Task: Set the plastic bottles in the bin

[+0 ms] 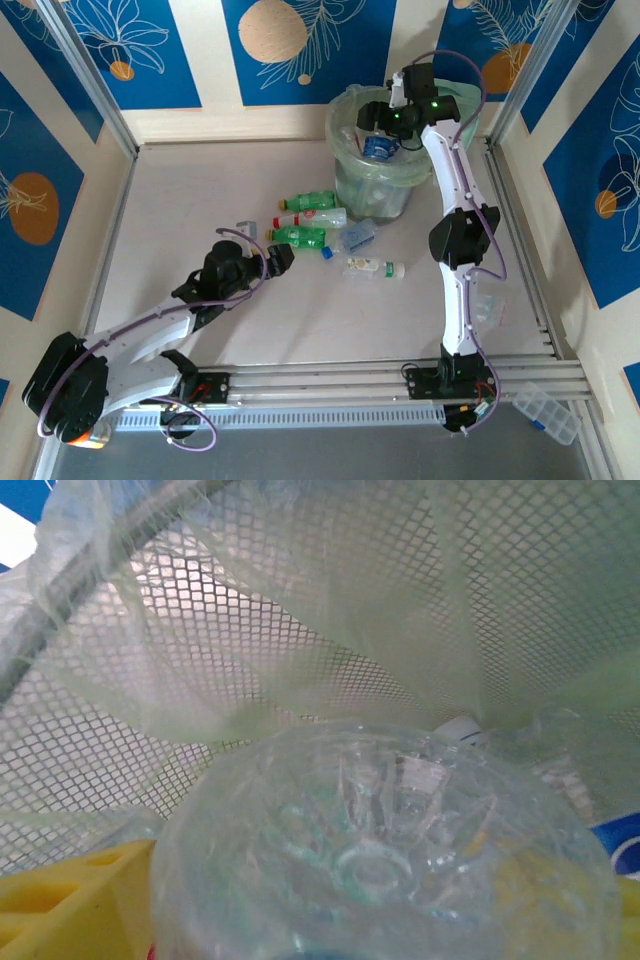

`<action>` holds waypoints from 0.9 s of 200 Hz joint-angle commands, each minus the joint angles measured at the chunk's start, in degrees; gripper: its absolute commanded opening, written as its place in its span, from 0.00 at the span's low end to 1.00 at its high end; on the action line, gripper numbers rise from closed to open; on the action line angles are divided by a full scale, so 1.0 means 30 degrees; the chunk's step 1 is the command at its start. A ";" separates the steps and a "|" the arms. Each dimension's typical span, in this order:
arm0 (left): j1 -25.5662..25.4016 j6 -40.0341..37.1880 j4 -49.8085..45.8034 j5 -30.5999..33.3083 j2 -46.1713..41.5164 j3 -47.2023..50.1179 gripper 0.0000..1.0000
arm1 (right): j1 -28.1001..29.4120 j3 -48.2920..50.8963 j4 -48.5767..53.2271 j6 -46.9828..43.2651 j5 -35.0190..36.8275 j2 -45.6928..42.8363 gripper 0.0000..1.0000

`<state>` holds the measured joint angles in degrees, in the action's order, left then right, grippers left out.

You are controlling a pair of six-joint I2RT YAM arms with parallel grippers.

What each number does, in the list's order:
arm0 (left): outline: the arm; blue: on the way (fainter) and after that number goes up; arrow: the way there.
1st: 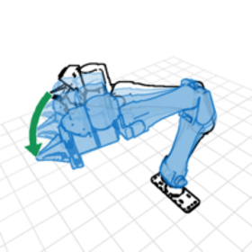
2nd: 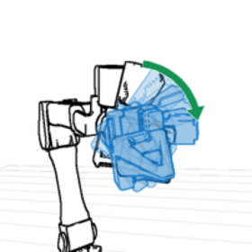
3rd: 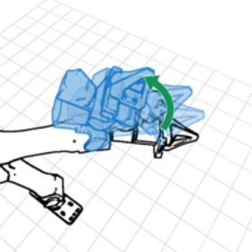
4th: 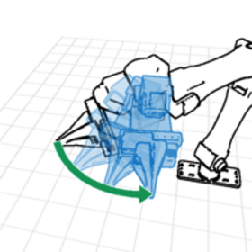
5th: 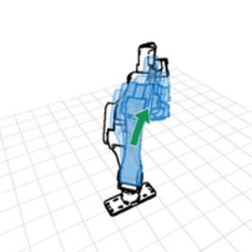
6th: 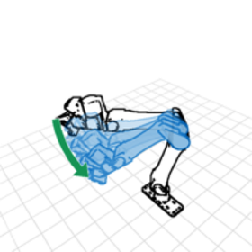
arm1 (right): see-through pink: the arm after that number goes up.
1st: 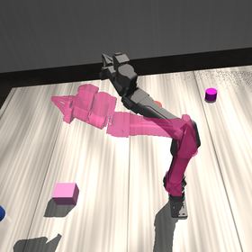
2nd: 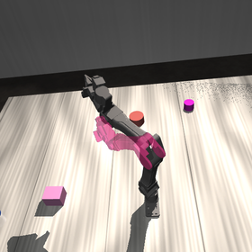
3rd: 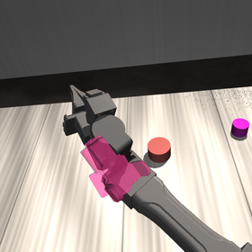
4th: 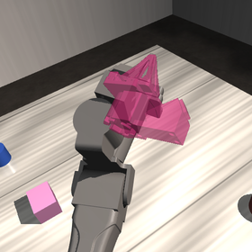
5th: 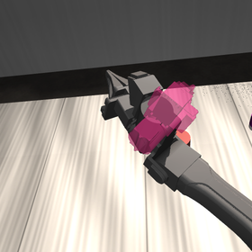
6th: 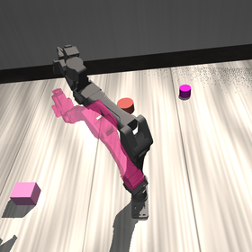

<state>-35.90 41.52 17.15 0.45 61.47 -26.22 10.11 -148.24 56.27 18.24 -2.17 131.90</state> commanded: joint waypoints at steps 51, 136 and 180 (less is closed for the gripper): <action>-0.0133 -0.0799 -0.0500 0.0988 -0.0583 -0.0548 0.93 | 0.1895 0.3459 -0.1257 -0.1430 0.3182 -0.6031 0.80; -0.0128 -0.1101 -0.0647 0.1707 -0.0366 -0.0488 0.93 | 0.5280 1.8297 -0.9144 -0.0243 0.5044 -1.5426 0.70; -0.0129 -0.1104 -0.0552 0.1674 0.0104 -0.0603 0.92 | 0.7839 2.5018 -1.1721 0.0638 0.6994 -1.9475 0.64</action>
<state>-35.90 39.31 15.46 4.62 60.95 -26.22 29.39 -80.05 27.92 17.91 13.96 79.24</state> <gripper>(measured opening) 0.922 0.642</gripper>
